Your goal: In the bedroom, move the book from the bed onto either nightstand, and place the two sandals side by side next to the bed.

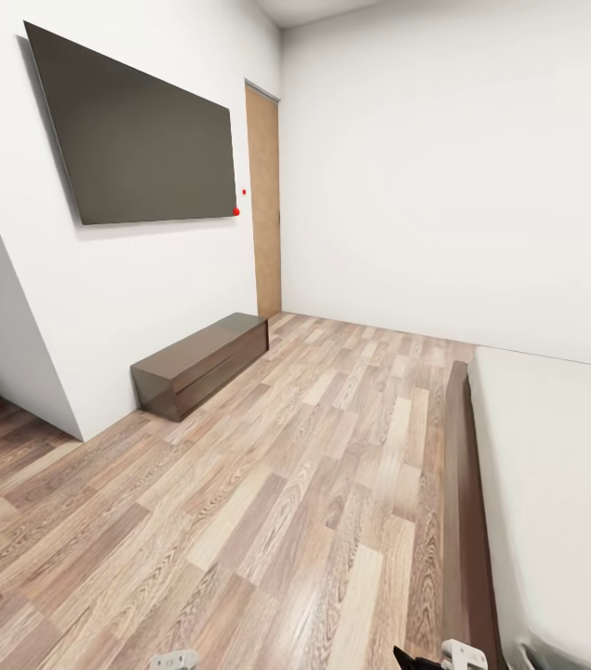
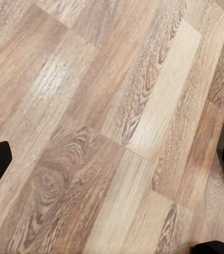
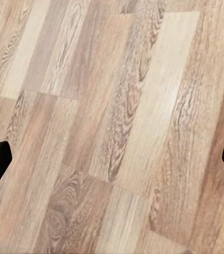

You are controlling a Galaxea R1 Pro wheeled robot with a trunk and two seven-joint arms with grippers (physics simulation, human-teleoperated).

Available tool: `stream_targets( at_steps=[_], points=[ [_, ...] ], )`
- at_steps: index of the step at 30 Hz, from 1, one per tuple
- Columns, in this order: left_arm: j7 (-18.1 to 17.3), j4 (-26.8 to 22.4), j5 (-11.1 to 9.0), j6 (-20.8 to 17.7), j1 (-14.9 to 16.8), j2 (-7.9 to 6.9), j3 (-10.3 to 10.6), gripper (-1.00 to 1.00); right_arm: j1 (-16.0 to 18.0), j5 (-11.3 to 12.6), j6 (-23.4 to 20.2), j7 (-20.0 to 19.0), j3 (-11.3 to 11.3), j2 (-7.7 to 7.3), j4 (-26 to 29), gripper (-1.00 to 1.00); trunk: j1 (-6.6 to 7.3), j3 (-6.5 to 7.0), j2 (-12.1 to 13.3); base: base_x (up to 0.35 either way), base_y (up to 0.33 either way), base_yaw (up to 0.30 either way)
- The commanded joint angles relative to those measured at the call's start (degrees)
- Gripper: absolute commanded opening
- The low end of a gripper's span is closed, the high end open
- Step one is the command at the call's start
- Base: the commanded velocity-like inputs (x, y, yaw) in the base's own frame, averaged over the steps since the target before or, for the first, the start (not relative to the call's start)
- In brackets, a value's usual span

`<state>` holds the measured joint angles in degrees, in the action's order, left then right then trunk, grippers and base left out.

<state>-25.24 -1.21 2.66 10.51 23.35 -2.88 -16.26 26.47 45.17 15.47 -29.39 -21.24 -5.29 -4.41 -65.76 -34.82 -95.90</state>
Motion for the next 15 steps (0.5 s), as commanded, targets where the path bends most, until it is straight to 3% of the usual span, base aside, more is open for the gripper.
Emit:
stream_targets(
  at_steps=[1, 15],
  points=[
    [-0.16, 0.07, 0.27, 0.21, 0.04, -0.02, -0.31, 1.0, 0.09, 0.55, 0.27, -0.4, -0.48, 0.03, -0.25, 1.0, 0.0, -0.06, -0.03, 0.076, 0.0, 0.001],
    [-0.16, 0.07, 0.24, 0.21, 0.03, -0.02, -0.35, 1.0, 0.12, 0.53, 0.27, -0.4, -0.48, 0.05, -0.25, 1.0, 0.0, -0.06, -0.03, 0.288, 0.0, 0.0]
  ],
)
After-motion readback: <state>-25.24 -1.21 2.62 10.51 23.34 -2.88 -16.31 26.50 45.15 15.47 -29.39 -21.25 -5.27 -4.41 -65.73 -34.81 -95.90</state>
